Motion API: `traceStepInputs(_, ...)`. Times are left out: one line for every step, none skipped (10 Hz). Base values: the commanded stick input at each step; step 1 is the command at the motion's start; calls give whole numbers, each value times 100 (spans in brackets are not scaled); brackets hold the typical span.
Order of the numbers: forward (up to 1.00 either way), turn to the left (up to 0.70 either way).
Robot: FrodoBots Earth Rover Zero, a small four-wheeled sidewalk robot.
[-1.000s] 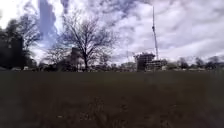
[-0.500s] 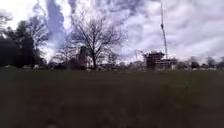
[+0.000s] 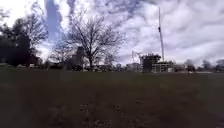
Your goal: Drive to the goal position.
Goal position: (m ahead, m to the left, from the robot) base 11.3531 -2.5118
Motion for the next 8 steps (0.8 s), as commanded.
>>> traceStepInputs(70, -27)
traceStepInputs(70, -27)
traceStepInputs(70, -16)
traceStepInputs(70, -5)
traceStepInputs(70, 0)
traceStepInputs(70, 0)
traceStepInputs(70, 15)
traceStepInputs(70, 27)
